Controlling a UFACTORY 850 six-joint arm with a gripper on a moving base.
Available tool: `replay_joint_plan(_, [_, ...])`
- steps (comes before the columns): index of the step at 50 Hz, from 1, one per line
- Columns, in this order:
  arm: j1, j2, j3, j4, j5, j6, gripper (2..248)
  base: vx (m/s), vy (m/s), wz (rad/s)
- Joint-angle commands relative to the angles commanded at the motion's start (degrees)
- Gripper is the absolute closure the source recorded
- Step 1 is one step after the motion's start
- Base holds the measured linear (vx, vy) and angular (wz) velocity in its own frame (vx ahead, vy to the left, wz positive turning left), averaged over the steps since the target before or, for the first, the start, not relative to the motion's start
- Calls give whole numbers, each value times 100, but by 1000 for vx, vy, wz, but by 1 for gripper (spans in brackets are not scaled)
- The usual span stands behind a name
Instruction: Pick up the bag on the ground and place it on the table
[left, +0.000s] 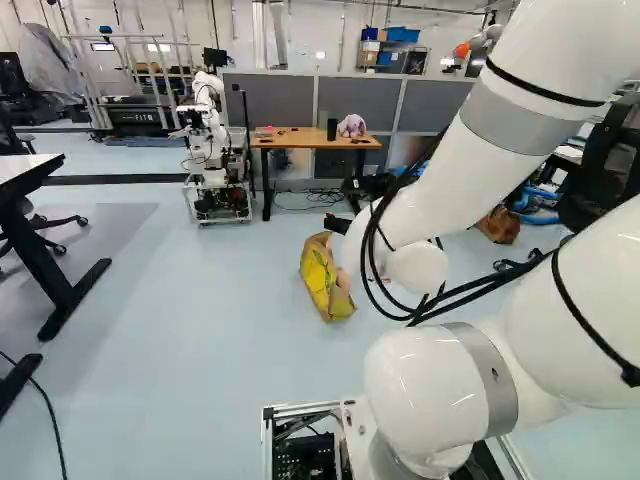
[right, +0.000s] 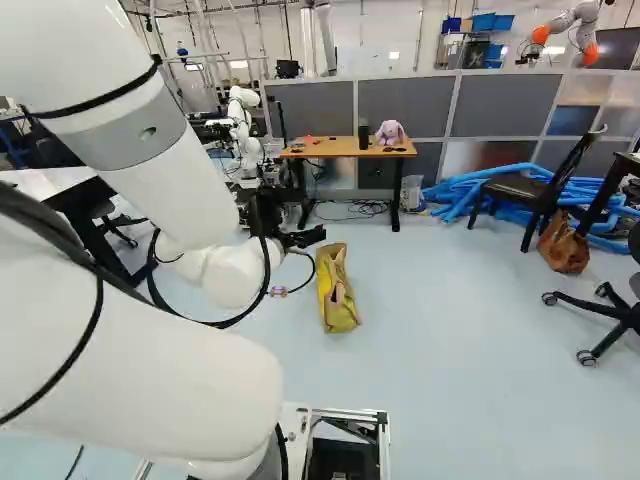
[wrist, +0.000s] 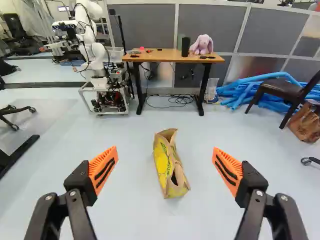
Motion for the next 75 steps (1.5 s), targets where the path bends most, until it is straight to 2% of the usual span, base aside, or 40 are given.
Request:
replay_joint_plan(35, [0, 0, 0, 0, 0, 0, 3, 77, 2, 4])
replay_joint_plan(75, [0, 0, 0, 0, 0, 0, 3, 139, -42, -8])
